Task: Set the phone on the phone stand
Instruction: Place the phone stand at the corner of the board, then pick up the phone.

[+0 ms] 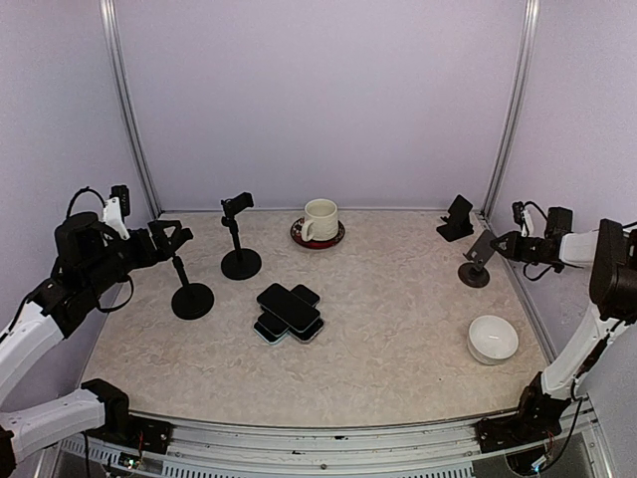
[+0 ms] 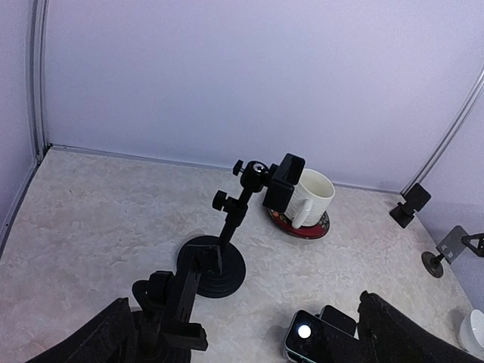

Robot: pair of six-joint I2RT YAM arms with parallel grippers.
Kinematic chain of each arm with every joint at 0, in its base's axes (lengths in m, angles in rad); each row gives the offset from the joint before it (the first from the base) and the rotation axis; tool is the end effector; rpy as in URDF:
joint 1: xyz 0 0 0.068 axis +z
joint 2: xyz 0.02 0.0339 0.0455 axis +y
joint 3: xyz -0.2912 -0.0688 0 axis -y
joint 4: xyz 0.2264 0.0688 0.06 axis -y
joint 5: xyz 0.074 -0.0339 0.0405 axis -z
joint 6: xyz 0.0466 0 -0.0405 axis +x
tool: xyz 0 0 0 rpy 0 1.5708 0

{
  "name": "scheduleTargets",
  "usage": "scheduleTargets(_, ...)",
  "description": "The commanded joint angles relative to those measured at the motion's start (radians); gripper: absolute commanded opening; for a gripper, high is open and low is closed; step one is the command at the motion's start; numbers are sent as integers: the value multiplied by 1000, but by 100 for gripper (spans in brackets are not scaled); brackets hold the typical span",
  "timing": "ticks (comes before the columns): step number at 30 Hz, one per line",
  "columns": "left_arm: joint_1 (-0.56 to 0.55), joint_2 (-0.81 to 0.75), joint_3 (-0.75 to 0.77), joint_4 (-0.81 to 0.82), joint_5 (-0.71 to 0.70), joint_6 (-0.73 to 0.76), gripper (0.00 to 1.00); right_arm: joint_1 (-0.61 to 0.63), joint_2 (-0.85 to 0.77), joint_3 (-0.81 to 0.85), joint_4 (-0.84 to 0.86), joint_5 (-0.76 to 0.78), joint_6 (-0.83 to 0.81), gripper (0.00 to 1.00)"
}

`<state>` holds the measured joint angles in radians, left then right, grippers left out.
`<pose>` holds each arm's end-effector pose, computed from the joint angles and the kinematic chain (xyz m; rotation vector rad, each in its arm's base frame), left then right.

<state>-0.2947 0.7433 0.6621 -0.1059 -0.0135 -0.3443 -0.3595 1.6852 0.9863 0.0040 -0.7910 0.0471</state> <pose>0.1481 -0.0443 0.3296 -0.0541 1.7790 -0.4517 0.3366 -0.0911 0.2347 0.0216 2.1141 0.7046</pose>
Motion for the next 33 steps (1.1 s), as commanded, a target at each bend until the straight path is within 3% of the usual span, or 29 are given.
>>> scheduleTargets(1,-9,-22,-1,-9,-16,2,99,-12,9,23,9,26,-5,11)
scheduleTargets(17,-15,-30,1,-10,-23,6,99,20,-76,-7,-15,178,14,46)
scheduleTargets(33,-6,-32,1,-9,-19,4,99,261,-277,-46,-81,421,-46,77)
